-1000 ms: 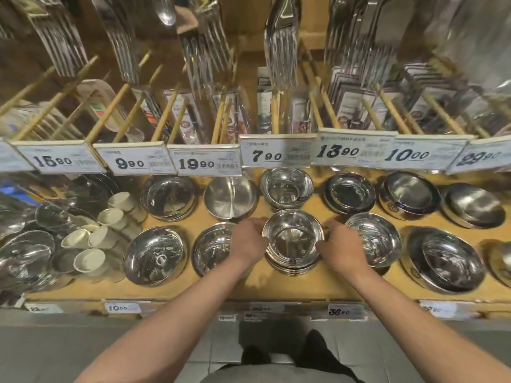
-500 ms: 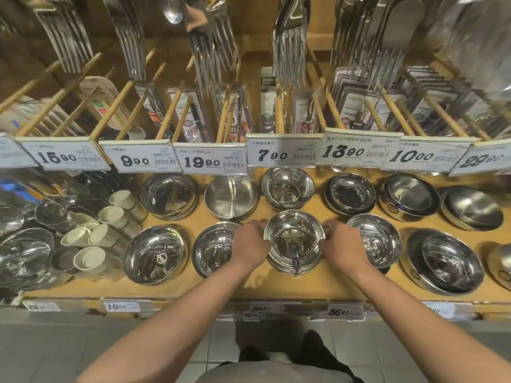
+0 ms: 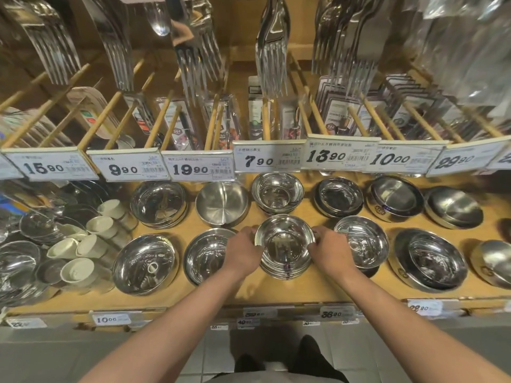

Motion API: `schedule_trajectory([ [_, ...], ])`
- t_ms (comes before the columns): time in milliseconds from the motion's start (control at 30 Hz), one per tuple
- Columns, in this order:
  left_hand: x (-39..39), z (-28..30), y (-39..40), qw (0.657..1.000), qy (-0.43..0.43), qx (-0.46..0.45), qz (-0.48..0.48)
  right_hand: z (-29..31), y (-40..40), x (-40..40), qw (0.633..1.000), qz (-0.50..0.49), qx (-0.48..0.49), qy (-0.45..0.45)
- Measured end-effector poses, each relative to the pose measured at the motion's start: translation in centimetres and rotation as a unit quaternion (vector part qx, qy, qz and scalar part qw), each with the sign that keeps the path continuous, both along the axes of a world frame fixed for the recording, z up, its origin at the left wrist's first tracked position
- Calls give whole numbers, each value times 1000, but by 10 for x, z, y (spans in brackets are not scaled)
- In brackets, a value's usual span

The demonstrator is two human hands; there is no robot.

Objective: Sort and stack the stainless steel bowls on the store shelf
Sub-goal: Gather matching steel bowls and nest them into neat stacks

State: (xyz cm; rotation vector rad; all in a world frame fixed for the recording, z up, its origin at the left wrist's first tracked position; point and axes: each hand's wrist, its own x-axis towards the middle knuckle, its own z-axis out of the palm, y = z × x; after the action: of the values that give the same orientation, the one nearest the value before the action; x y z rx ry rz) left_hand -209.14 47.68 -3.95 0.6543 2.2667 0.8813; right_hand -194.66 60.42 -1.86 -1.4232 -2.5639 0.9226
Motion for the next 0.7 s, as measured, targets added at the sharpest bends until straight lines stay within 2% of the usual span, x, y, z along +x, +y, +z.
schedule_trajectory([
  [167, -1, 12, -8, 1000, 15, 2, -12, 10, -2, 20, 999, -12, -39, 32],
  [333, 3, 35, -16, 999, 47, 18, 17, 15, 5, 80, 987, -107, -67, 101],
  [567, 57, 62, 17, 996, 38, 82, 6, 11, 52, 145, 950, -231, -125, 171],
  [700, 104, 68, 59, 996, 37, 80, -24, 7, 85, 192, 951, -246, -88, 167],
])
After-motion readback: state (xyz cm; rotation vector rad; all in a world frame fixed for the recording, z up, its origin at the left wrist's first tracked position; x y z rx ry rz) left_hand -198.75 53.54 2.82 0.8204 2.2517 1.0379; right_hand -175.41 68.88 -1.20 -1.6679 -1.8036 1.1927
